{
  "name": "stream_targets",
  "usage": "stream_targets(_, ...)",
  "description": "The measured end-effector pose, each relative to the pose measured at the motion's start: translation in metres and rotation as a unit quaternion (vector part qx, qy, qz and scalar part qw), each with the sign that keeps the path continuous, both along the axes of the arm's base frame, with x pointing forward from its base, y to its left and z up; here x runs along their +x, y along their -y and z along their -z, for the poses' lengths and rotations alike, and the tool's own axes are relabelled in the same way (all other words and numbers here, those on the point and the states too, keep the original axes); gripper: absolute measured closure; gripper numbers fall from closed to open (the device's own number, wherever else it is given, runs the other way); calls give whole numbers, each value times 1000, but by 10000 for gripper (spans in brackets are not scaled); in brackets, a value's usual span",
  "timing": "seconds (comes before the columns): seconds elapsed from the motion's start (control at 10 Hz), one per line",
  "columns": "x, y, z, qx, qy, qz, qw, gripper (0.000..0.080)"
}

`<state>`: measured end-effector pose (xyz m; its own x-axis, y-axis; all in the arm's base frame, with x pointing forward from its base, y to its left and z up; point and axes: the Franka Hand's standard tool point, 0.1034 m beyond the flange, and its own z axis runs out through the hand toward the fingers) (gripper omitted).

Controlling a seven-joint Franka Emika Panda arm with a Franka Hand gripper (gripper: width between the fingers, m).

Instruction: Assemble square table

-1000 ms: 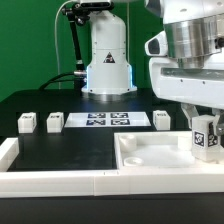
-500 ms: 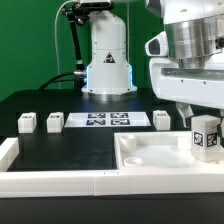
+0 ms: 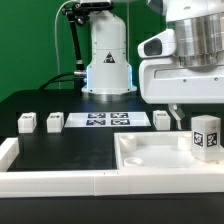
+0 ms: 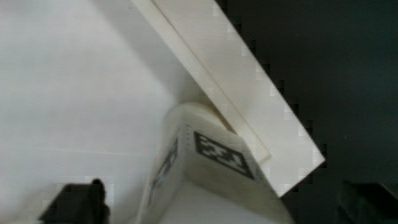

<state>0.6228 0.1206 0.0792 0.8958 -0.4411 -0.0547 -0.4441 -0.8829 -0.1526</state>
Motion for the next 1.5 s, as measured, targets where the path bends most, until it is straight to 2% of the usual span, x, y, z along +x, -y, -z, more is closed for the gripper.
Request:
stream_targets(0.5,0,-3,-1,-12,28,-185,982,151)
stream_targets(0.9,1,0,0,-23,53,-324,944,151)
stream_targets(1.0,1,0,0,-23,52,-320,946,290)
stream_targets(1.1,1,0,0,-23,52,-320,946,290)
stream_targets(1.2,1,1,0,-23,52,-320,946,428)
stream_targets(1.3,2,5,1,-25,51,-315,947,504)
stream_targets(1.5,2,5,1,-25,50,-308,950,505)
